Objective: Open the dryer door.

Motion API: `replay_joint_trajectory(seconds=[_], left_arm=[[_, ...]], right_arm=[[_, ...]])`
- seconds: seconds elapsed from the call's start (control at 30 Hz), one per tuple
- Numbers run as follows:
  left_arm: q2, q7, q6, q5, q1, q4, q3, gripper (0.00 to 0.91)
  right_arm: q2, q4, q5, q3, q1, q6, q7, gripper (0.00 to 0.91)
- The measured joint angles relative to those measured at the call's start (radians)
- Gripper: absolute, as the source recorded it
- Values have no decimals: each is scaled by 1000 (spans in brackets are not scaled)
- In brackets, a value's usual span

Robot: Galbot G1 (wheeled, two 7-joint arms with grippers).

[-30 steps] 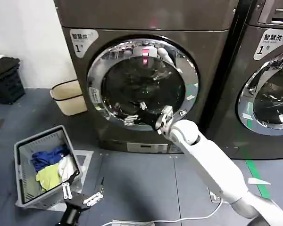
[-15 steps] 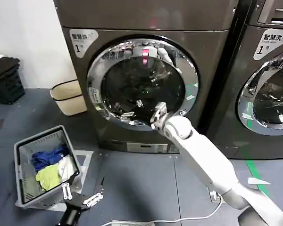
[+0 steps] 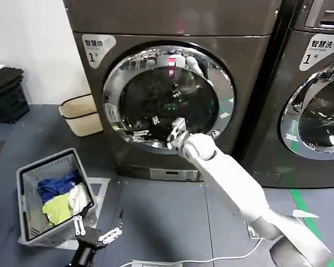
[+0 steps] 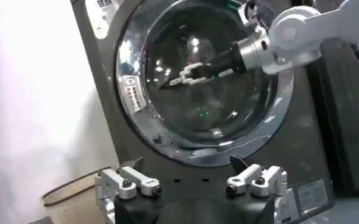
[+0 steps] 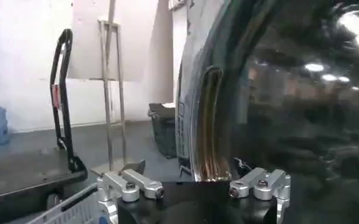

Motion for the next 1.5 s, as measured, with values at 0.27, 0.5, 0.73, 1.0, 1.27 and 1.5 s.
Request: replay_joint_trajectory(seconds=[0.27,0.5,0.73,1.0,1.27,1.5], left_arm=[[0,1,1,-1,0,-3,1,907],[-1,1,2,-1,-2,-3,2,907],[-2,1,2,-1,-2,-3,4,907],[-3,1,2,-2,-2,-3,5,907],[-4,1,2,-4,-4,-2,8,907],[-6,1,1,-2,-3,-2,18,907]], right_arm=[[35,-46,-4,-10,25,0,-5,907],[69,-86,-21,-15,40,1,-5,907],[100,-119,-35,-17,55,1,-3,907],[141,-162,-50,-18,72,4,-6,907],[177,-206,-63,-14,85,8,-10,907],[190,-231,-74,-11,90,10,-37,907]])
